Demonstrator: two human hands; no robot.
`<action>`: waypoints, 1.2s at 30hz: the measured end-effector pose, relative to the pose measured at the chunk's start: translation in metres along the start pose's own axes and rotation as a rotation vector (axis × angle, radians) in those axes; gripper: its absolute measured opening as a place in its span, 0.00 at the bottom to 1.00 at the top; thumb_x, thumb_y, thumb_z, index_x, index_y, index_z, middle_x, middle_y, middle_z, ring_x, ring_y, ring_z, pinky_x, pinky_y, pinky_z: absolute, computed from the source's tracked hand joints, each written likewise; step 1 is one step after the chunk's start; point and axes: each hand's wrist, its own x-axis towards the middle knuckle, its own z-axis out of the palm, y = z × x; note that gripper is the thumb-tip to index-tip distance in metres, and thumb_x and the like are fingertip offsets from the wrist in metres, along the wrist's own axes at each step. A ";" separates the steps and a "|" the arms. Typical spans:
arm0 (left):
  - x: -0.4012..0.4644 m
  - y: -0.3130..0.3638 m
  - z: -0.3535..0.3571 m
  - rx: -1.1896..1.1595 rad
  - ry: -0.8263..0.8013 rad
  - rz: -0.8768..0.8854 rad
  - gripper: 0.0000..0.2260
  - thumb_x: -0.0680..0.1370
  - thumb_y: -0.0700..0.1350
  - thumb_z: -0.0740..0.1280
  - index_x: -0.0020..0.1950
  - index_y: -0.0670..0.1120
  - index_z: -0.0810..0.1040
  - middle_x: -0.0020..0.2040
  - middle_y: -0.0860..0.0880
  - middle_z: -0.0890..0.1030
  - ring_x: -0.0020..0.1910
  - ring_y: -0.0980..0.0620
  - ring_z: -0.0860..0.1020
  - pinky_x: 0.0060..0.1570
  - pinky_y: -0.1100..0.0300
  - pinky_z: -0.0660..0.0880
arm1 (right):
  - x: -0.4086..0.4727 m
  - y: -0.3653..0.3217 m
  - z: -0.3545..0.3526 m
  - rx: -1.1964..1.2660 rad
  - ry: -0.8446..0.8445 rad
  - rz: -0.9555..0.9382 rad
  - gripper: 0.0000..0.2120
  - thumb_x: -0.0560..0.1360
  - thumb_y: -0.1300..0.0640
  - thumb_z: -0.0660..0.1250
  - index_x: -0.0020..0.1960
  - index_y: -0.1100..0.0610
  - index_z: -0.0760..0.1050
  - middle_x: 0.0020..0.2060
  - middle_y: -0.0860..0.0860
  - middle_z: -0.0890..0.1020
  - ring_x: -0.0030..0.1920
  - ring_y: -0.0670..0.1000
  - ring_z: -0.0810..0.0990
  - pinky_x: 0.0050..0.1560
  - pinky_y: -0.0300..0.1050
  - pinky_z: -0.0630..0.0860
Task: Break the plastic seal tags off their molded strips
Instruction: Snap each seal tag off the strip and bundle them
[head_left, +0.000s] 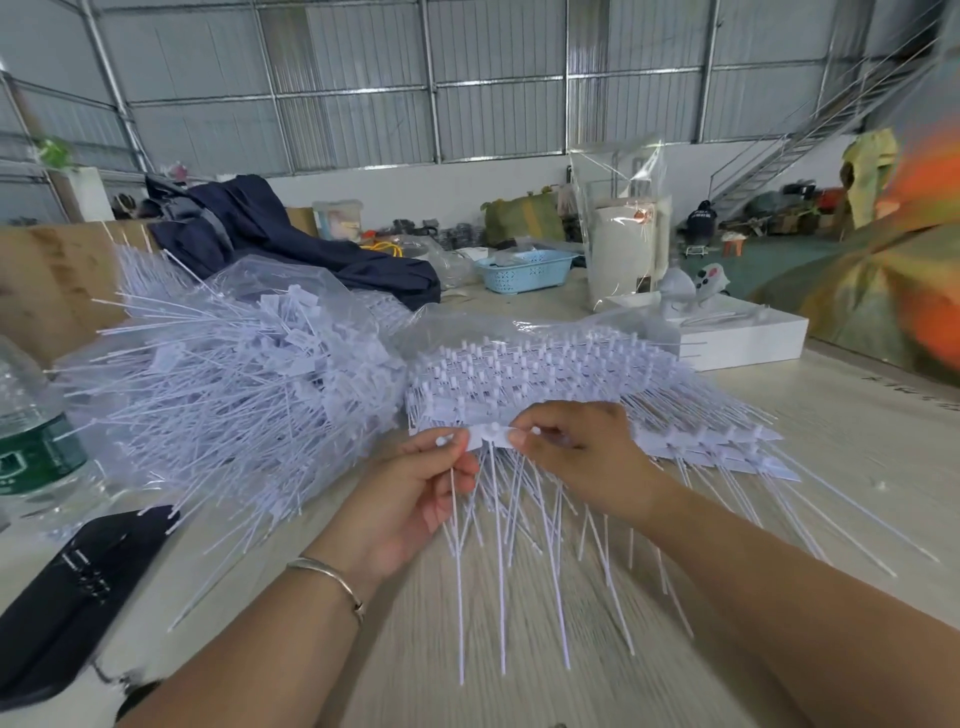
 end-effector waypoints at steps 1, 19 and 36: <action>-0.001 -0.001 0.001 -0.016 -0.012 -0.011 0.03 0.67 0.42 0.71 0.34 0.47 0.84 0.30 0.48 0.79 0.24 0.56 0.76 0.21 0.69 0.69 | -0.001 -0.001 -0.001 0.040 -0.007 -0.003 0.08 0.78 0.51 0.66 0.40 0.49 0.77 0.27 0.49 0.69 0.28 0.45 0.67 0.47 0.45 0.62; 0.001 0.000 0.005 -0.079 -0.068 -0.004 0.03 0.69 0.41 0.71 0.35 0.46 0.83 0.31 0.49 0.77 0.24 0.57 0.73 0.22 0.69 0.69 | 0.000 0.026 -0.002 0.080 0.023 0.036 0.26 0.72 0.36 0.63 0.33 0.58 0.67 0.25 0.45 0.63 0.27 0.44 0.62 0.40 0.41 0.59; -0.004 -0.006 0.010 -0.156 -0.345 -0.145 0.17 0.55 0.47 0.85 0.35 0.46 0.80 0.25 0.52 0.72 0.20 0.58 0.68 0.21 0.66 0.67 | -0.010 0.003 -0.003 0.661 -0.311 0.169 0.22 0.66 0.40 0.72 0.40 0.61 0.78 0.36 0.56 0.73 0.40 0.51 0.71 0.51 0.47 0.66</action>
